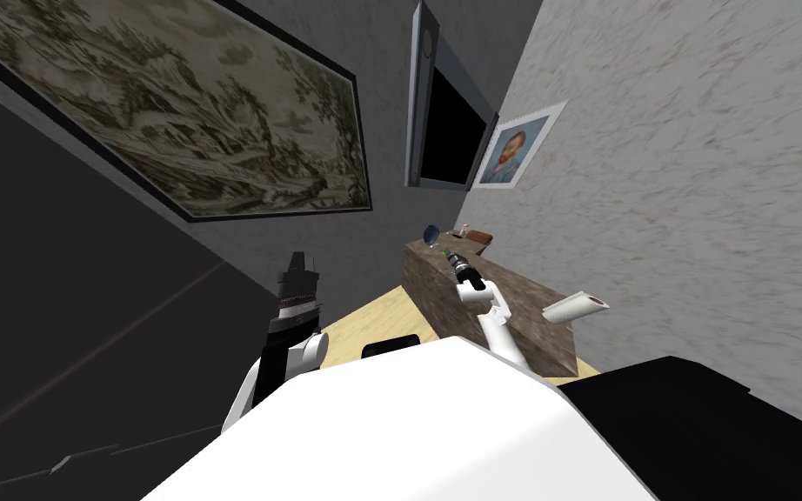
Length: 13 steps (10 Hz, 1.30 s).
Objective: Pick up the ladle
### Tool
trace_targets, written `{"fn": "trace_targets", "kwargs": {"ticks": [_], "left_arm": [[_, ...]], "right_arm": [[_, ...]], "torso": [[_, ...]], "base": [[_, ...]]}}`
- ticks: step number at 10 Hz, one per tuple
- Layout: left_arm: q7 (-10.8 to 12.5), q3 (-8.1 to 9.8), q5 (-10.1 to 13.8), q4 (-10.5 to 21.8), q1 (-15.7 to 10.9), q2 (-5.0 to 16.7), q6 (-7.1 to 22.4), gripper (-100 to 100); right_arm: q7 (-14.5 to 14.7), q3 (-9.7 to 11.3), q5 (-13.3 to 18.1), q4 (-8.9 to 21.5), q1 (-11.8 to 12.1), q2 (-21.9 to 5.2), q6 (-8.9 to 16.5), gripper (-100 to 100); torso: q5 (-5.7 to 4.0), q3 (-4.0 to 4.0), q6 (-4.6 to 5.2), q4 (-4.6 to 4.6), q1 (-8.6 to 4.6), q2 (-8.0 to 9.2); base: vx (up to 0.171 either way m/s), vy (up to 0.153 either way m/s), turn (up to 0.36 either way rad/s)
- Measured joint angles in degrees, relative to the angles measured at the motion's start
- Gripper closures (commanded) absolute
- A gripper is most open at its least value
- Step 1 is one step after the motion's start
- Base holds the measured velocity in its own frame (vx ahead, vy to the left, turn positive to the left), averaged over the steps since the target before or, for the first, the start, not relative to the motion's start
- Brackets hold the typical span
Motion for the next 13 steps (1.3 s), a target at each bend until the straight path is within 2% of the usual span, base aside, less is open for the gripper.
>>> {"fn": "trace_targets", "kwargs": {"ticks": [5, 6, 8, 9, 11, 13], "left_arm": [[0.0, 0.01, 0.0, 0.0, 0.0, 0.0, 0.0, 0], [0.0, 0.00, 0.0, 0.0, 0.0, 0.0, 0.0, 0], [0.0, 0.01, 0.0, 0.0, 0.0, 0.0, 0.0, 0], [0.0, 0.00, 0.0, 0.0, 0.0, 0.0, 0.0, 0], [0.0, 0.01, 0.0, 0.0, 0.0, 0.0, 0.0, 0], [0.0, 0.01, 0.0, 0.0, 0.0, 0.0, 0.0, 0]], "right_arm": [[4.8, -1.5, 0.4, 1.8, -1.7, -0.7, 7.2, -100], [6.2, -2.1, 0.6, 3.2, -2.7, -1.1, 8.7, -100], [7.9, -2.5, 0.9, 4.2, -3.2, -1.1, 11.2, -100], [9.2, -3.1, 1.2, 6.0, -4.3, -1.4, 12.1, -100], [10.9, -3.6, 1.1, 6.3, -4.8, -1.8, 15.0, -100], [13.4, -4.6, 1.4, 8.5, -6.1, -2.2, 17.7, -100]], "torso": [[-0.01, -0.01, 0.08, 0.00, -0.03, -0.02], [-0.01, 0.01, 0.00, 0.00, -0.04, 0.01], [-0.02, -0.01, 0.08, 0.00, -0.06, -0.03], [-0.02, -0.01, 0.01, 0.00, -0.07, -0.02], [-0.02, 0.00, 0.09, 0.00, -0.07, -0.02], [-0.03, 0.02, 0.07, 0.01, -0.12, 0.02]], "base": [[-0.034, -0.017, 0.123], [-0.048, -0.031, 0.140], [-0.031, -0.022, 0.111], [-0.048, -0.036, 0.147], [-0.041, -0.022, 0.104], [-0.036, -0.030, 0.064]]}}
